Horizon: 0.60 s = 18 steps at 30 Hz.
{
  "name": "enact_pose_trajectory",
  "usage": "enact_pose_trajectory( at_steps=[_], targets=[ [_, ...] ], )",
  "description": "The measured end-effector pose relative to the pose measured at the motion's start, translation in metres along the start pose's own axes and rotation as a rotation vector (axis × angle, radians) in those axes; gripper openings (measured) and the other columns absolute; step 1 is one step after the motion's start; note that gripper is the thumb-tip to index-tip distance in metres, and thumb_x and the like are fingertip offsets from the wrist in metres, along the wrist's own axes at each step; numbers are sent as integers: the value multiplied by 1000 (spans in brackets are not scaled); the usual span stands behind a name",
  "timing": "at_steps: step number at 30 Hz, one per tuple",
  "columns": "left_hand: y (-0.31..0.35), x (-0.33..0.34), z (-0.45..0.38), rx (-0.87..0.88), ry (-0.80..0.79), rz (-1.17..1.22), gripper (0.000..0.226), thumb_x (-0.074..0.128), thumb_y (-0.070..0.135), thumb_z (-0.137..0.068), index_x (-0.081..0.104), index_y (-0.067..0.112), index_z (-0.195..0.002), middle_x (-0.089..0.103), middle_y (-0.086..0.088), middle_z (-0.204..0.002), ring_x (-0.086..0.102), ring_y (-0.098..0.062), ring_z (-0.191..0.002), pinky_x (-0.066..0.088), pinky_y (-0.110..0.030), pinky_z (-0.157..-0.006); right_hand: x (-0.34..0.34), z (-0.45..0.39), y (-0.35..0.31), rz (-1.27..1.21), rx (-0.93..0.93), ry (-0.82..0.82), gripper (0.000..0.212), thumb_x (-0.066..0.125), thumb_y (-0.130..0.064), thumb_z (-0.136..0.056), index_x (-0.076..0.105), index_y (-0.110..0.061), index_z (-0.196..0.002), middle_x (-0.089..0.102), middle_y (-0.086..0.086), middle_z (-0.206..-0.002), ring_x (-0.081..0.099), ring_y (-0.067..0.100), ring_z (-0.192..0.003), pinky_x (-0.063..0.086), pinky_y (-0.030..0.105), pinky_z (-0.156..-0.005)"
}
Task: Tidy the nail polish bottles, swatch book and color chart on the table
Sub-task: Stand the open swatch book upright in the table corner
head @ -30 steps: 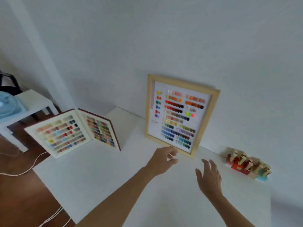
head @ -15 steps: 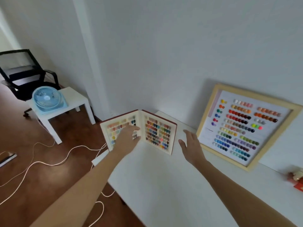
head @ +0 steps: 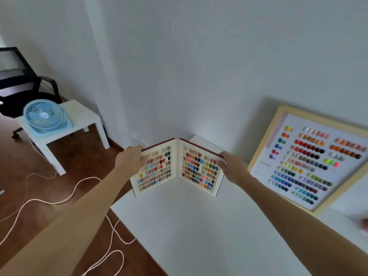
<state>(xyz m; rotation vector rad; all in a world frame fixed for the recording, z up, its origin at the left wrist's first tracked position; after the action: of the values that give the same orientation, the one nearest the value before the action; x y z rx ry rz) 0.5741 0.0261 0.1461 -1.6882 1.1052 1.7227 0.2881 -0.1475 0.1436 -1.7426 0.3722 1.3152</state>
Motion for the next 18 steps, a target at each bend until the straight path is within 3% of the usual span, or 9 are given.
enact_pose_trajectory(
  at_steps=[3,13,18],
  targets=[
    [-3,4,-13,38,19,42,20,47,26,-94,57,18,-109,67,-6,-91,63,-25,-79,49,-34,-64,2,-17,7,16,-41,-64,19,48,-29,-96,57,-12,-97,69,5,-91,63,16,-69,42,17,-56],
    [12,10,-73,178,75,80,18,50,29,-93,60,16,-102,69,-7,-79,63,-27,-72,46,-32,-62,-14,-64,30,-42,1,-47,17,51,-22,-96,61,-8,-100,61,-2,-85,51,0,-62,32,11,-50],
    [40,6,-128,323,69,82,20,52,30,-94,59,11,-97,69,-10,-78,64,-30,-71,49,-35,-63,-29,-90,45,-21,106,19,20,51,-25,-95,61,-8,-99,68,5,-88,59,13,-68,40,14,-56]
  ],
)
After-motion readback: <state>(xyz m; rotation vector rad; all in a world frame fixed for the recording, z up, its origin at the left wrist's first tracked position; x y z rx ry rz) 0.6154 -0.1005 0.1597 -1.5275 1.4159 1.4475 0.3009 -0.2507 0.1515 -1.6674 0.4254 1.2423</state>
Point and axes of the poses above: each hand's wrist, its own z-axis away from the middle knuckle, its own x-axis out of the palm, y = z × x, the point moved 3 cm from there along -z, towards the middle knuckle
